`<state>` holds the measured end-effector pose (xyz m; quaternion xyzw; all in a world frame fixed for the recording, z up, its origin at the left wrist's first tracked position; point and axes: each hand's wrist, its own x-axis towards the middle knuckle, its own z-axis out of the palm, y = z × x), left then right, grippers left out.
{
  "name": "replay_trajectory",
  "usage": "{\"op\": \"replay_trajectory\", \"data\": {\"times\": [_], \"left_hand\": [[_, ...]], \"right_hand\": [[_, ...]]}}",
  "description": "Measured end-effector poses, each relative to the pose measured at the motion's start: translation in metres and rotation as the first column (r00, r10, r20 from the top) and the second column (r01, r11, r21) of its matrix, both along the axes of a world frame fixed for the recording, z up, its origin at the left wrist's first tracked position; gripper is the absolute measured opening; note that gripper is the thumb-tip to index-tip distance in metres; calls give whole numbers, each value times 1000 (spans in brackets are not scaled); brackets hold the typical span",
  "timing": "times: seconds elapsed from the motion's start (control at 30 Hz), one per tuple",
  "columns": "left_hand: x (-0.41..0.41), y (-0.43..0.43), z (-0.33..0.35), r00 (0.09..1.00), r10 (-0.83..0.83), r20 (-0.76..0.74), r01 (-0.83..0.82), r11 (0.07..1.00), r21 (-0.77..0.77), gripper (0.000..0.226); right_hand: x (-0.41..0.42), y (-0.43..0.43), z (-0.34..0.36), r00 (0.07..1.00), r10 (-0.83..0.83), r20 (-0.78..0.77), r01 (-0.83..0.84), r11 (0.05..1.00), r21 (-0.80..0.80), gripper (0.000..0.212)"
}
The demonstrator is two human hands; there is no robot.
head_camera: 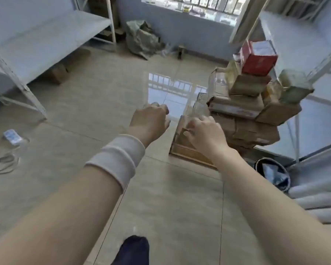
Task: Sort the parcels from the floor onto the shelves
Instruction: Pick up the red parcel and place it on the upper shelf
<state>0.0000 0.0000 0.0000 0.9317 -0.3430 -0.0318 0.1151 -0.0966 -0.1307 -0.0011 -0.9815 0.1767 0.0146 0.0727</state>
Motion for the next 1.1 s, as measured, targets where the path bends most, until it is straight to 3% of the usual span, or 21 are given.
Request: {"op": "replay_trajectory", "data": {"times": [0.17, 0.43, 0.7, 1.1], "left_hand": [[47, 22, -59, 977, 23, -210, 6, 991, 135, 36], [120, 9, -132, 928, 25, -373, 57, 977, 207, 35], [209, -29, -153, 899, 71, -432, 58, 958, 280, 35], [406, -91, -171, 864, 105, -492, 33, 964, 264, 35]], "right_hand": [[49, 23, -56, 978, -20, -209, 24, 1000, 16, 35], [105, 8, -122, 904, 7, -427, 28, 997, 74, 35], [193, -40, -138, 884, 7, -467, 56, 991, 121, 36], [403, -107, -152, 901, -25, -434, 108, 980, 167, 34]]}}
